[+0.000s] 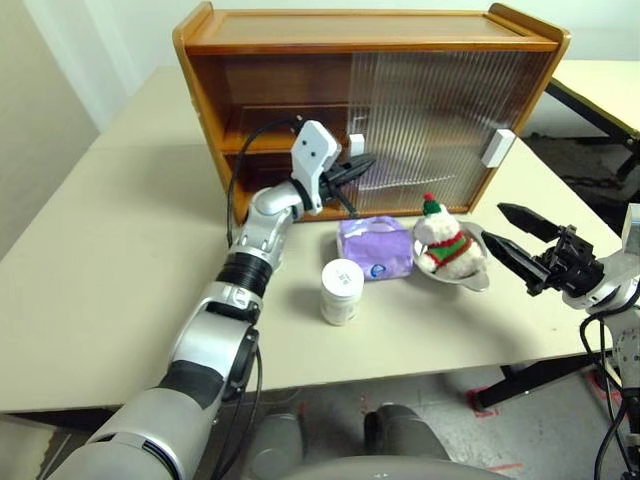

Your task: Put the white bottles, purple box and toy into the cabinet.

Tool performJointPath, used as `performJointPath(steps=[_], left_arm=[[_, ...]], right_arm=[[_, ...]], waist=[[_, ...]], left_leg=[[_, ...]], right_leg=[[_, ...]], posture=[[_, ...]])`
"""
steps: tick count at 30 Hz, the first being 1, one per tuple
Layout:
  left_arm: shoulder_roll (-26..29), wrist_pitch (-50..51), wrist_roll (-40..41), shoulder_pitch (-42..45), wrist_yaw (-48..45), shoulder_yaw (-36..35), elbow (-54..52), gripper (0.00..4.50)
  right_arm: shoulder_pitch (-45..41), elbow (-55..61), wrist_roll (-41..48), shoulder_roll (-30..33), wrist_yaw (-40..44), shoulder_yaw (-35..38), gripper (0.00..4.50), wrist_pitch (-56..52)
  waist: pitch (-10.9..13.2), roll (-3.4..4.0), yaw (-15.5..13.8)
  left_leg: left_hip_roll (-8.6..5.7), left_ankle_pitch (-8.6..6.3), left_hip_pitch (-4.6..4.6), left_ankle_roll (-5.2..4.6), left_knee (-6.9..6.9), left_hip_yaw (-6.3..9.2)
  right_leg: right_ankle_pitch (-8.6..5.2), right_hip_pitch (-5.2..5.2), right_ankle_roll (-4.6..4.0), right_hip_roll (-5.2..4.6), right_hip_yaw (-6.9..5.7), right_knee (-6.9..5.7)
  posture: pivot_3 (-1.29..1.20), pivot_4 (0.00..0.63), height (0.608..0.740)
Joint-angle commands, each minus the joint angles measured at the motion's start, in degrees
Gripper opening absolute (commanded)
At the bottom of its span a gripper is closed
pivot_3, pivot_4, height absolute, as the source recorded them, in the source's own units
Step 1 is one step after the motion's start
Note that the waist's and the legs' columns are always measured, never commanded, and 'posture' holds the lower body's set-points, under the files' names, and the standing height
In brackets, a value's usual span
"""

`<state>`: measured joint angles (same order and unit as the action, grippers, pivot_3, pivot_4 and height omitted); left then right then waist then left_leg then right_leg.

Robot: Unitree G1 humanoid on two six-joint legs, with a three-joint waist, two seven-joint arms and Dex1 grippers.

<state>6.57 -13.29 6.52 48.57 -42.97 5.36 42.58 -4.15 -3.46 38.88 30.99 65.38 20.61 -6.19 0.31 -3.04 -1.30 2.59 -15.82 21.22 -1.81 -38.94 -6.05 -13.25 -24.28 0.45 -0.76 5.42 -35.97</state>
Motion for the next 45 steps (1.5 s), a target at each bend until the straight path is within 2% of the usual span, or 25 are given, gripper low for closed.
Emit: performJointPath(steps=[1,9,13,19,23,28,31,35,40,42,44,45], left_arm=[[1.16,0.91,0.35,-1.73,-0.46,-0.43,-4.01,0.03],[8.37,9.04,3.03,-9.12,0.88,-4.22,-21.37,0.03],[13.69,15.22,6.47,-14.59,2.86,-9.75,-31.51,0.03],[20.35,22.41,10.41,-22.66,2.98,-14.59,-40.75,0.03],[22.04,24.01,11.33,-26.49,3.21,-15.59,-43.93,0.03],[21.22,25.46,12.63,-30.72,5.33,-16.95,-47.55,0.03],[19.78,28.80,17.57,-34.14,7.28,-20.90,-49.36,0.03],[22.59,31.67,21.62,-40.32,3.17,-23.92,-48.96,0.03],[26.65,29.86,23.81,-48.66,-6.95,-23.81,-47.60,1.76],[26.55,28.25,23.59,-50.28,-9.30,-23.27,-46.65,2.51],[25.80,26.07,22.61,-50.97,-10.63,-22.47,-45.20,3.36],[25.00,24.96,21.77,-50.92,-10.14,-22.07,-44.14,3.71]], right_arm=[[-1.00,-1.16,0.01,0.30,1.08,-0.07,4.50,0.81],[-4.03,-4.55,-1.03,-0.68,3.29,-2.17,4.50,1.70],[-5.78,-6.28,-1.71,-1.54,3.99,-3.81,4.50,2.10],[-6.76,-8.18,-2.20,-2.20,4.78,-4.51,4.50,2.79],[-7.56,-9.72,-2.59,-2.59,5.58,-4.89,4.50,3.30],[-8.52,-11.40,-3.01,-3.06,6.59,-5.07,4.50,4.11],[-8.68,-12.33,-3.10,-3.04,7.23,-4.93,4.50,4.70],[-8.90,-13.71,-3.22,-2.88,8.04,-4.83,4.50,5.37],[-9.48,-14.82,-3.46,-2.90,8.49,-4.94,4.50,5.76],[-9.60,-15.01,-3.62,-3.03,8.54,-5.10,4.50,5.78],[-9.22,-14.62,-3.68,-3.23,8.56,-5.31,4.50,5.68],[-8.95,-14.24,-3.66,-3.29,8.52,-5.35,4.50,5.58]], waist=[[0.03,0.04,0.40],[0.18,0.28,0.28],[0.20,0.31,0.03],[0.22,0.33,-0.22],[0.22,0.33,-1.45],[0.23,0.34,-2.68],[0.25,0.37,-2.87],[0.29,0.40,-2.75],[0.36,0.49,-2.68],[0.40,0.52,-2.79],[0.46,0.56,-2.96],[0.47,0.59,-2.99]], left_leg=[[0.00,0.00,0.00,0.00,0.00,0.01],[0.03,0.03,-0.14,-0.06,-0.01,0.08],[0.05,0.06,-0.20,-0.10,-0.03,0.11],[0.09,0.06,-0.31,-0.10,-0.02,0.09],[0.08,0.05,-0.38,-0.09,-0.03,0.04],[0.11,0.03,-0.51,-0.05,-0.02,-0.01],[0.14,0.02,-0.60,-0.03,-0.01,-0.05],[0.19,0.01,-0.66,-0.01,0.02,-0.06],[0.20,-0.13,-0.73,0.23,0.05,-0.06],[0.20,-0.15,-0.73,0.27,0.06,-0.06],[0.18,-0.16,-0.71,0.29,0.05,-0.05],[0.17,-0.16,-0.71,0.29,0.05,-0.05]], right_leg=[[0.00,0.01,0.00,0.00,0.00,0.00],[-0.03,0.02,-0.04,0.03,0.06,-0.33],[-0.06,0.04,0.00,-0.08,0.06,-0.45],[-0.10,0.05,-0.07,-0.15,0.06,-0.60],[-0.16,0.07,-0.06,-0.20,0.03,-0.63],[-0.23,0.13,-0.13,-0.21,0.02,-0.71],[-0.30,0.13,-0.19,-0.21,0.01,-0.82],[-0.37,0.11,-0.25,-0.20,-0.04,-0.92],[-0.55,0.10,-0.49,-0.20,-0.07,-0.92],[-0.60,0.10,-0.56,-0.21,-0.07,-0.90],[-1.02,0.10,-1.18,-0.28,-0.08,-0.89],[-1.03,0.12,-1.16,-0.30,-0.08,-0.90]], posture=[[0.07,0.000,0.740],[0.11,0.000,0.740],[0.13,0.000,0.740],[0.15,0.000,0.740],[0.18,0.000,0.740],[0.17,0.000,0.740],[0.17,0.000,0.740],[0.18,0.000,0.740],[0.19,0.000,0.740],[0.19,0.001,0.740],[0.19,0.003,0.740],[0.18,0.004,0.740]])
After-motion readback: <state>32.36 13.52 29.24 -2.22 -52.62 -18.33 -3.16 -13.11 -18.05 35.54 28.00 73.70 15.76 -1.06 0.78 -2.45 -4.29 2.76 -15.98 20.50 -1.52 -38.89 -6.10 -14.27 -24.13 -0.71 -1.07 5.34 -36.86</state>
